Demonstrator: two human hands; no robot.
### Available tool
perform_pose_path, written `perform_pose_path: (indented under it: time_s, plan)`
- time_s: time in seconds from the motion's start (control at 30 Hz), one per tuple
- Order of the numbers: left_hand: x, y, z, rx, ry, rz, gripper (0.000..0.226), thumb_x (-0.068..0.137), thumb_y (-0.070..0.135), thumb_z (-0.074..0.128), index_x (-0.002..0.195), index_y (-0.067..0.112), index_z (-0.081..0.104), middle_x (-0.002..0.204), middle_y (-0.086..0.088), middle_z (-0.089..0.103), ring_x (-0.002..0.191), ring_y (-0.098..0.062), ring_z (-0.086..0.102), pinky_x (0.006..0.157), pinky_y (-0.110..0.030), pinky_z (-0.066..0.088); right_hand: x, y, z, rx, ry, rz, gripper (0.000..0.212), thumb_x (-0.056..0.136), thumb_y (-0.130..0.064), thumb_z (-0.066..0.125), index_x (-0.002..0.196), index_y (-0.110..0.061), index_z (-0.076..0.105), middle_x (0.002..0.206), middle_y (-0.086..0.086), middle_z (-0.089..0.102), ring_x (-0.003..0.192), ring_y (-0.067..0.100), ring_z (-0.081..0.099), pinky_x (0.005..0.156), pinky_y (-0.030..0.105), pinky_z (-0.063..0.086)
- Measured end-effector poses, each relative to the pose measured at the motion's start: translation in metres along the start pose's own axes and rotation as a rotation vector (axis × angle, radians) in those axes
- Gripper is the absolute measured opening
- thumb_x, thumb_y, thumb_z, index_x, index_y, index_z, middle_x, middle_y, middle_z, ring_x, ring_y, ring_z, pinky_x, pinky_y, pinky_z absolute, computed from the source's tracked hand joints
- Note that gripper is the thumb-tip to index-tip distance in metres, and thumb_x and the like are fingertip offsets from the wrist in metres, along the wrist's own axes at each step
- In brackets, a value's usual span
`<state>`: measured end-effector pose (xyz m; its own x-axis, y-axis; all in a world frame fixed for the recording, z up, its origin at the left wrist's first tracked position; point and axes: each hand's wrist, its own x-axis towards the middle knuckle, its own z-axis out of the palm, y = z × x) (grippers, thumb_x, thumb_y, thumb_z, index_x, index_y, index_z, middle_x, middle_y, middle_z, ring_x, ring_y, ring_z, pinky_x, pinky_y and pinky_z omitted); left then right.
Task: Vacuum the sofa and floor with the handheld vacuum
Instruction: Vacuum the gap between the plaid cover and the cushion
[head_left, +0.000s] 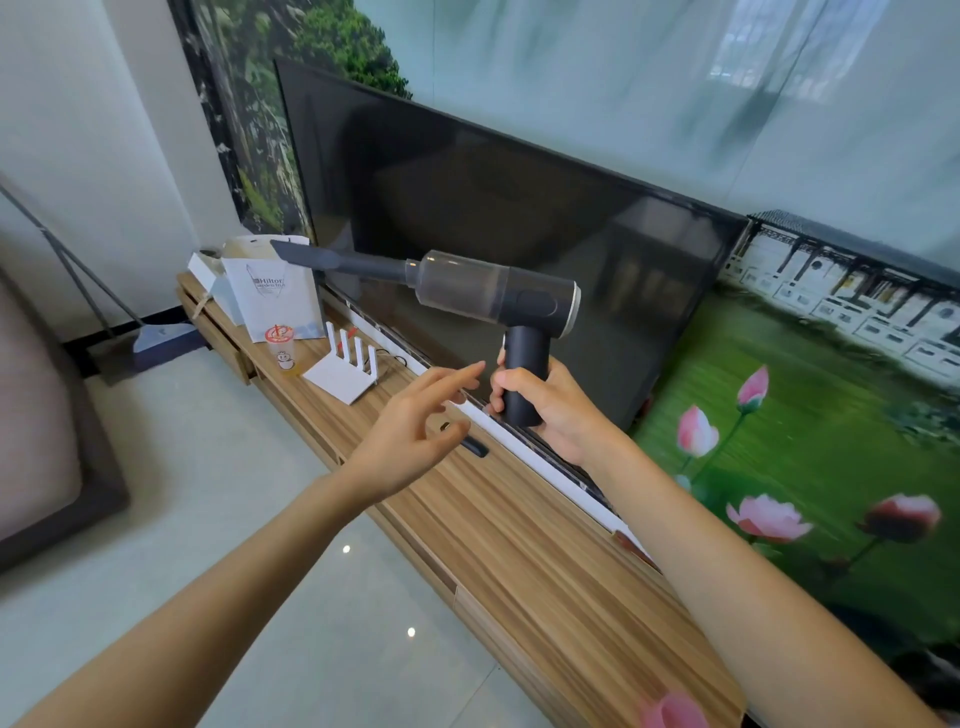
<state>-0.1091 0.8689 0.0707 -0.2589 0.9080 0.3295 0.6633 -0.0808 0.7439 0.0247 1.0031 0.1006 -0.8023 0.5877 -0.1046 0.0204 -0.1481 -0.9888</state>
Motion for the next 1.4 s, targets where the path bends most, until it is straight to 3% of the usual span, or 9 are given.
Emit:
perform_pose_path:
  time_s: [0.1, 0.27, 0.37, 0.53, 0.8, 0.97, 1.13, 1.23, 1.4]
  plan:
    - [-0.020, 0.003, 0.008, 0.003, 0.084, -0.007, 0.056, 0.092, 0.012, 0.056, 0.143, 0.029, 0.041, 0.119, 0.012, 0.054, 0.107, -0.003, 0.053, 0.091, -0.015, 0.043, 0.003, 0.002, 0.006, 0.019, -0.010, -0.024, 0.015, 0.088, -0.002, 0.058, 0.097, -0.010, 0.048, 0.070, 0.005, 0.055, 0.062, 0.015, 0.055, 0.074, 0.033, 0.050]
    - [-0.053, 0.024, 0.046, -0.117, 0.200, -0.166, 0.050, 0.092, 0.009, 0.052, 0.139, 0.023, 0.048, 0.123, 0.009, 0.057, 0.114, -0.001, 0.053, 0.094, -0.017, 0.045, 0.006, 0.001, 0.014, 0.055, -0.028, -0.007, 0.020, 0.087, -0.004, 0.061, 0.101, -0.012, 0.049, 0.065, 0.005, 0.059, 0.068, 0.018, 0.060, 0.078, 0.033, 0.055]
    - [-0.069, 0.042, 0.069, -0.489, 0.220, -0.316, 0.053, 0.088, 0.004, 0.051, 0.137, 0.025, 0.047, 0.134, 0.007, 0.056, 0.123, 0.001, 0.050, 0.099, -0.018, 0.044, 0.002, 0.006, 0.019, 0.081, -0.067, -0.039, 0.017, 0.087, -0.003, 0.061, 0.096, -0.013, 0.051, 0.064, 0.006, 0.059, 0.071, 0.023, 0.057, 0.083, 0.039, 0.052]
    - [-0.086, 0.065, 0.085, -1.002, 0.394, -0.449, 0.061, 0.078, 0.006, 0.056, 0.138, 0.013, 0.049, 0.132, 0.001, 0.060, 0.124, -0.014, 0.054, 0.106, -0.038, 0.042, -0.014, 0.024, 0.024, 0.081, -0.196, -0.060, 0.016, 0.087, -0.003, 0.061, 0.080, -0.016, 0.056, 0.064, 0.006, 0.058, 0.068, 0.023, 0.054, 0.079, 0.041, 0.047]
    - [-0.112, 0.080, 0.079, -1.451, 0.574, -0.513, 0.058, 0.079, 0.002, 0.050, 0.137, 0.000, 0.044, 0.131, -0.015, 0.059, 0.123, -0.025, 0.056, 0.106, -0.039, 0.044, -0.025, 0.050, 0.043, 0.025, -0.316, -0.054, 0.011, 0.088, -0.006, 0.062, 0.090, -0.012, 0.052, 0.065, 0.004, 0.060, 0.069, 0.019, 0.058, 0.081, 0.035, 0.051]
    - [-0.128, 0.073, 0.064, -1.559, 0.684, -0.580, 0.045, 0.089, 0.000, 0.041, 0.134, -0.002, 0.046, 0.128, -0.019, 0.060, 0.120, -0.030, 0.058, 0.109, -0.042, 0.038, -0.023, 0.063, 0.070, -0.027, -0.355, -0.075, 0.009, 0.087, -0.006, 0.063, 0.088, -0.009, 0.055, 0.068, 0.003, 0.061, 0.070, 0.016, 0.060, 0.077, 0.031, 0.053]
    - [-0.148, 0.054, 0.036, -1.591, 0.798, -0.619, 0.041, 0.091, 0.000, 0.038, 0.131, -0.003, 0.048, 0.126, -0.019, 0.061, 0.118, -0.030, 0.059, 0.106, -0.040, 0.041, -0.012, 0.078, 0.118, -0.045, -0.367, -0.081, 0.010, 0.085, -0.005, 0.065, 0.084, -0.011, 0.058, 0.073, 0.009, 0.060, 0.073, 0.021, 0.059, 0.081, 0.040, 0.053]
    - [-0.165, 0.036, 0.012, -1.601, 0.859, -0.623, 0.040, 0.092, 0.000, 0.037, 0.130, -0.002, 0.049, 0.128, -0.018, 0.061, 0.119, -0.029, 0.059, 0.106, -0.039, 0.042, 0.000, 0.088, 0.158, -0.037, -0.422, -0.072, 0.016, 0.081, -0.009, 0.064, 0.092, -0.005, 0.053, 0.072, 0.009, 0.058, 0.071, 0.020, 0.058, 0.075, 0.034, 0.052]
    - [-0.200, -0.002, -0.037, -1.582, 0.939, -0.636, 0.035, 0.092, 0.000, 0.039, 0.124, 0.000, 0.053, 0.124, -0.016, 0.064, 0.118, -0.027, 0.060, 0.106, -0.038, 0.042, 0.022, 0.109, 0.234, 0.021, -0.531, -0.002, 0.015, 0.079, -0.008, 0.064, 0.089, -0.013, 0.053, 0.070, -0.002, 0.057, 0.066, 0.016, 0.056, 0.068, 0.026, 0.050]
